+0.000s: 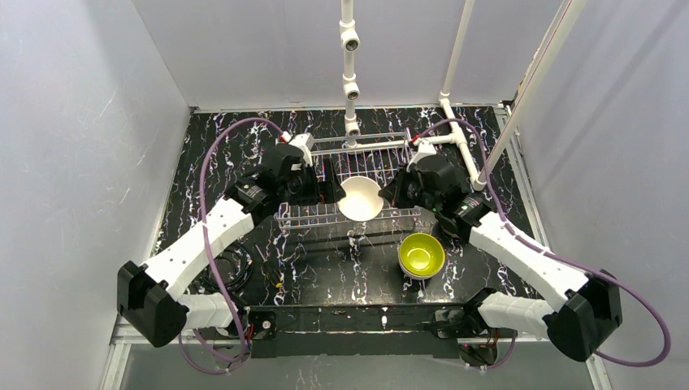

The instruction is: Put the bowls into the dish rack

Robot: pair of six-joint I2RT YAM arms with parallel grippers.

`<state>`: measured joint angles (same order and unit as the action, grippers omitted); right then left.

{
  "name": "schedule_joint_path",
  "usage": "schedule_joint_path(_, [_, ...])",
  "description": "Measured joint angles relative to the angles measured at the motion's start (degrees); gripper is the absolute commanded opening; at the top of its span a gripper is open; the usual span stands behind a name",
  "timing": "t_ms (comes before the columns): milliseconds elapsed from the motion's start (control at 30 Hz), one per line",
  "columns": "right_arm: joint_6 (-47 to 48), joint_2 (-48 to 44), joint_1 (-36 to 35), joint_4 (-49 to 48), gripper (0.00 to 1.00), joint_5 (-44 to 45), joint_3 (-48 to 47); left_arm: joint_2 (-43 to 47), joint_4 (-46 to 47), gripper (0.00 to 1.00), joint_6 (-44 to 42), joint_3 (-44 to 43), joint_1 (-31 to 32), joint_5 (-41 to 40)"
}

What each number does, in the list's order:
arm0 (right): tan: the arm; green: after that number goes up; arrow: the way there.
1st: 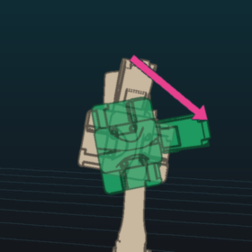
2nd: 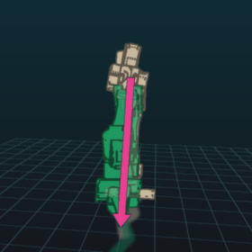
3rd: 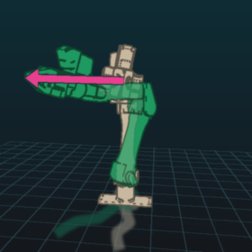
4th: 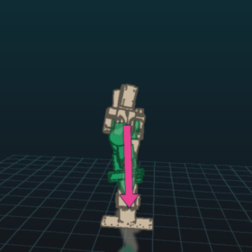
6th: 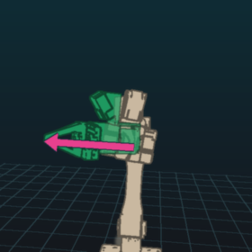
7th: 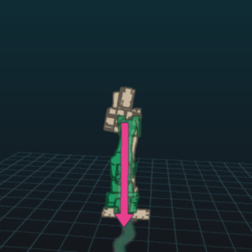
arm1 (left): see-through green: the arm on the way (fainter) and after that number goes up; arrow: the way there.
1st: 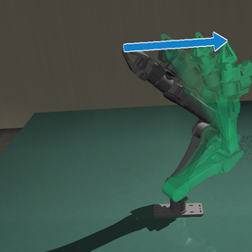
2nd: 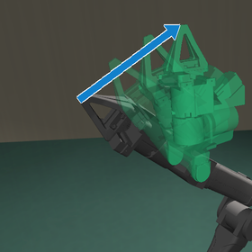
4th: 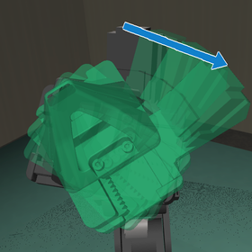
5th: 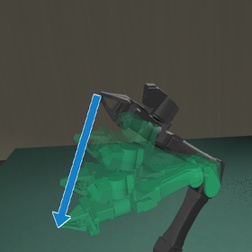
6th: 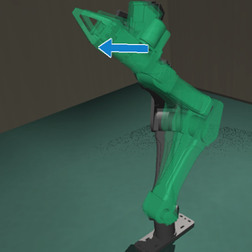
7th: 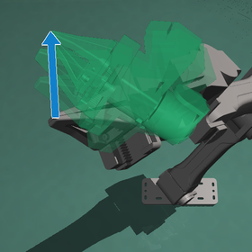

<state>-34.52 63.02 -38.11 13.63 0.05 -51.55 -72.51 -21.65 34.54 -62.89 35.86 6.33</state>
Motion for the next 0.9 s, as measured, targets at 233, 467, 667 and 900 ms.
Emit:
schedule_joint_path(233, [8.48,11.17,-2.05,-3.17,0.01,11.72,-7.08,6.69,-5.92,0.98,-2.23,-3.67,0.00,-10.95])
schedule_joint_path(467, [15.63,26.91,-4.48,1.33,0.01,30.05,-23.58,7.96,-11.54,0.98,-3.43,-3.72,-0.63,-22.71])
schedule_joint_path(667, [19.12,37.09,-6.84,7.23,0.01,49.42,-32.41,7.56,-13.81,0.98,-2.95,-1.14,-3.82,-25.83])
schedule_joint_path(900, [26.69,48.04,-9.90,9.97,0.01,66.93,-41.70,8.44,-14.38,0.98,-1.29,6.23,-10.19,-20.35])
